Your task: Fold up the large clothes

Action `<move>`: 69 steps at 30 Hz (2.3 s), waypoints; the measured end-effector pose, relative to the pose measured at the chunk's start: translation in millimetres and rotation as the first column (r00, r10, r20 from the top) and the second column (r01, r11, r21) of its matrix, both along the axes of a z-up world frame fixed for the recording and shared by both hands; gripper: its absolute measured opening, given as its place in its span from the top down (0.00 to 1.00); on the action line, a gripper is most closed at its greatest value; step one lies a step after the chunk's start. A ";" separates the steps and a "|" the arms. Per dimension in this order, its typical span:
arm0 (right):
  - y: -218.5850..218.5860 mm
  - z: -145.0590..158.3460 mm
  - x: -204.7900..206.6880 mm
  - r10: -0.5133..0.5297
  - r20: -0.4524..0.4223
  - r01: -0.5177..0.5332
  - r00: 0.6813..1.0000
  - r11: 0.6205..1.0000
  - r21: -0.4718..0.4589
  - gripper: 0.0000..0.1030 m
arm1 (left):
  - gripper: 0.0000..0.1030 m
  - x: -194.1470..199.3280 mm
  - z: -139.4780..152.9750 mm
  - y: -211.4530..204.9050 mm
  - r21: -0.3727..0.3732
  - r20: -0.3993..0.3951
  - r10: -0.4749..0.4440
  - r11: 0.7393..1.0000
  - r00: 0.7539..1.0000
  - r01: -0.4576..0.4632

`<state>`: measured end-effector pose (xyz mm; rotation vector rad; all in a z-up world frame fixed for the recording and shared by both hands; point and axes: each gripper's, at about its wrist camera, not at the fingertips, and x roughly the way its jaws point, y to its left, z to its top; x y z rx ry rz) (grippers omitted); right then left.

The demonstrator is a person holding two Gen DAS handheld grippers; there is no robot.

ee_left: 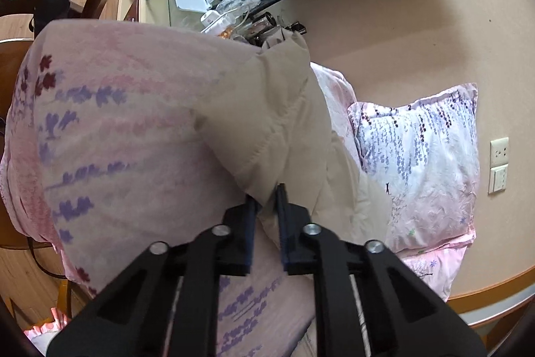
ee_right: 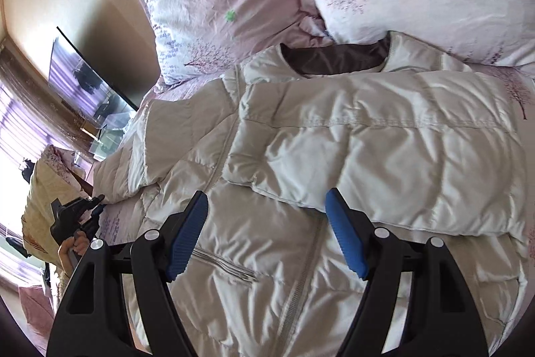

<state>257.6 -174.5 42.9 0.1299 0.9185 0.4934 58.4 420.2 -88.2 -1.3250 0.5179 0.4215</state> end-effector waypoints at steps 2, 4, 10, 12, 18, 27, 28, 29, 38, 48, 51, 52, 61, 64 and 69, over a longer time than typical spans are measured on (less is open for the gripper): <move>-6.3 0.1 -1.4 -0.009 0.001 0.009 1.000 1.000 0.013 0.28 | 0.97 -0.6 7.5 1.2 0.025 0.020 0.000 1.000 1.000 0.000; -12.8 0.1 -2.4 -0.016 0.003 0.016 1.000 1.000 0.019 0.28 | 0.97 -1.4 18.9 0.2 0.054 0.054 -0.010 0.999 0.998 0.007; -24.0 -3.5 -1.6 -0.035 -0.001 0.035 0.999 0.999 0.032 0.28 | 0.98 0.2 76.2 -15.5 0.182 0.175 -0.079 0.982 0.981 0.046; -26.1 -4.6 -2.4 -0.036 -0.003 0.036 0.999 0.999 0.036 0.28 | 0.98 7.7 99.8 -28.0 0.237 0.213 -0.127 0.969 0.969 0.075; -36.1 -1.1 -9.9 -0.050 0.020 0.049 0.999 0.998 0.040 0.28 | 0.98 49.0 166.8 -96.4 0.381 0.308 -0.355 0.896 0.883 0.228; -63.6 0.2 -13.6 -0.121 0.032 0.120 0.992 0.992 0.048 0.28 | 0.98 133.2 210.5 -259.8 0.485 0.355 -0.721 0.686 0.595 0.542; -66.9 0.0 -13.1 -0.131 0.033 0.130 0.991 0.990 0.049 0.28 | 0.98 141.1 207.7 -276.7 0.483 0.344 -0.747 0.661 0.570 0.574; -70.9 -0.3 -11.8 -0.144 0.034 0.142 0.989 0.989 0.050 0.28 | 0.98 149.2 203.8 -292.9 0.480 0.326 -0.770 0.634 0.548 0.606; -108.6 -16.4 8.4 -0.266 -0.022 0.267 0.964 0.959 0.096 0.28 | 0.95 208.4 139.9 -397.0 0.372 0.072 -0.900 0.425 0.431 0.825; -104.4 -28.9 32.3 -0.220 -0.153 0.252 0.963 0.939 0.234 0.28 | 0.02 210.1 122.4 -388.0 0.292 0.088 -0.928 0.371 0.362 0.882; -101.9 -34.2 38.1 -0.196 -0.201 0.249 0.960 0.926 0.283 0.28 | 0.02 198.3 135.5 -372.1 0.329 0.131 -0.915 0.403 0.382 0.854; -101.6 -36.8 39.9 -0.187 -0.222 0.250 0.957 0.920 0.302 0.28 | 0.02 195.4 137.8 -365.8 0.329 0.135 -0.911 0.412 0.390 0.850; -85.8 -56.9 53.7 -0.161 -0.287 0.236 0.944 0.939 0.251 0.41 | 0.02 141.0 141.5 -273.8 0.510 -0.090 -0.804 0.470 0.587 0.721; -71.4 -60.9 57.0 -0.113 -0.289 0.188 0.951 0.951 0.246 0.64 | 0.02 123.3 131.3 -245.3 0.549 -0.169 -0.740 0.477 0.650 0.686; -54.5 -25.7 42.1 -0.114 -0.073 0.127 0.991 0.970 0.206 0.87 | 0.02 104.6 116.2 -207.2 0.579 -0.232 -0.646 0.509 0.727 0.637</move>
